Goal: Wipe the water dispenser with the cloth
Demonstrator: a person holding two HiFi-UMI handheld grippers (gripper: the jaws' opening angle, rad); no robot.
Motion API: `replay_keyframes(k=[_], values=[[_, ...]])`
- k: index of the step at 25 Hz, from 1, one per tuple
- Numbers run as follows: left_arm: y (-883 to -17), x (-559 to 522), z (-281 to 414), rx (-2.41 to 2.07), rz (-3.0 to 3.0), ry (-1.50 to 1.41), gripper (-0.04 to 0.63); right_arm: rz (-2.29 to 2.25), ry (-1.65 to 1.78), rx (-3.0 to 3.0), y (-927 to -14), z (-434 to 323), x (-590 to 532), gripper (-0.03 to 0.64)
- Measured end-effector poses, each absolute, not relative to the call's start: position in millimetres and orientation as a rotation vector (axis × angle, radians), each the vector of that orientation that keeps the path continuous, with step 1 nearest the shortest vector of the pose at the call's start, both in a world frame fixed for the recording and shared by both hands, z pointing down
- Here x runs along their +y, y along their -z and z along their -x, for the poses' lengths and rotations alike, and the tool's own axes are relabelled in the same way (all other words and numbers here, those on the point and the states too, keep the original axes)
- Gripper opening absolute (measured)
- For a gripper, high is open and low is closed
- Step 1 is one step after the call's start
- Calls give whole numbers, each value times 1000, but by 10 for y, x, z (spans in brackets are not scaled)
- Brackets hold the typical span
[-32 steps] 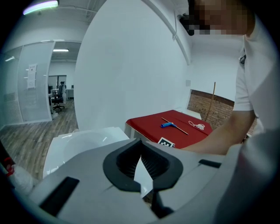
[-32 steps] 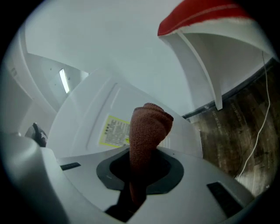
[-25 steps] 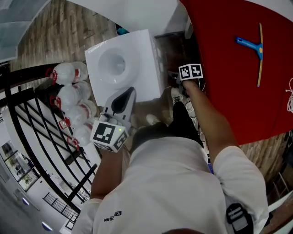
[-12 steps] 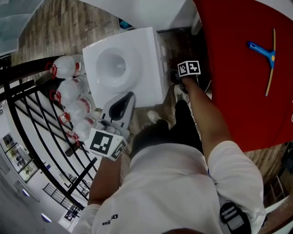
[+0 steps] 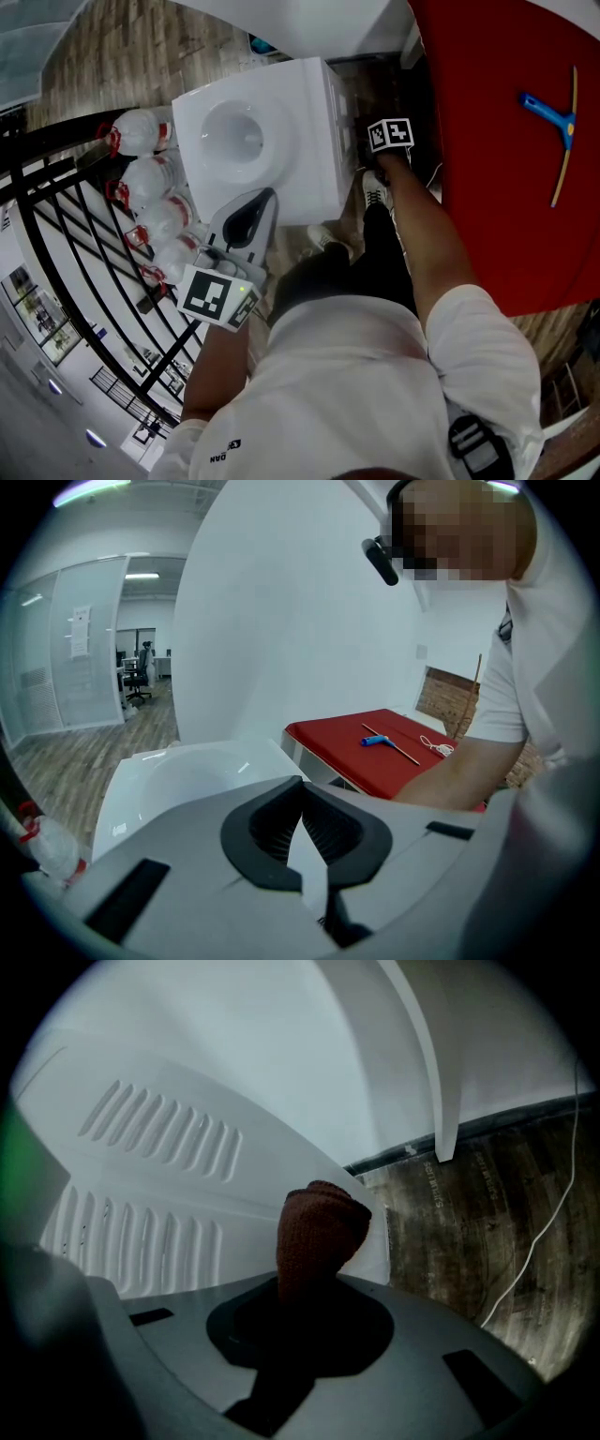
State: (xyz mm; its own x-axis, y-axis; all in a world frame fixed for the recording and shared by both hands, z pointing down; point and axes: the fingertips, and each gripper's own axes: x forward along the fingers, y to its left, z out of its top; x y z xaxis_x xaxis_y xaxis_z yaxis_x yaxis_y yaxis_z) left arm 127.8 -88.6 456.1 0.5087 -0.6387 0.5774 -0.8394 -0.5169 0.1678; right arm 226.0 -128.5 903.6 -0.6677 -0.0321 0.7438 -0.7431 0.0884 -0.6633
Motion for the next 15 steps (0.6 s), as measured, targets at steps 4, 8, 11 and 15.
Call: replay_keyframes(k=[4, 8, 11, 15], values=[[-4544, -927, -1291, -1212, -2330, -628, -8, -770, -1635, -1805, -9008, -2253, -1311, 54], [-4569, -930, -1285, -1216, -2333, -627, -8, -793, -1597, -1811, -8916, -2306, -1302, 54], [-4566, -931, -1272, -1227, -2340, -609, -8, -828, -1509, -1868, -8642, -2383, -1301, 54], [-4535, -935, -1231, -1230, -2339, -607, -8, -823, -1456, -2019, -7864, -2419, -1255, 54]])
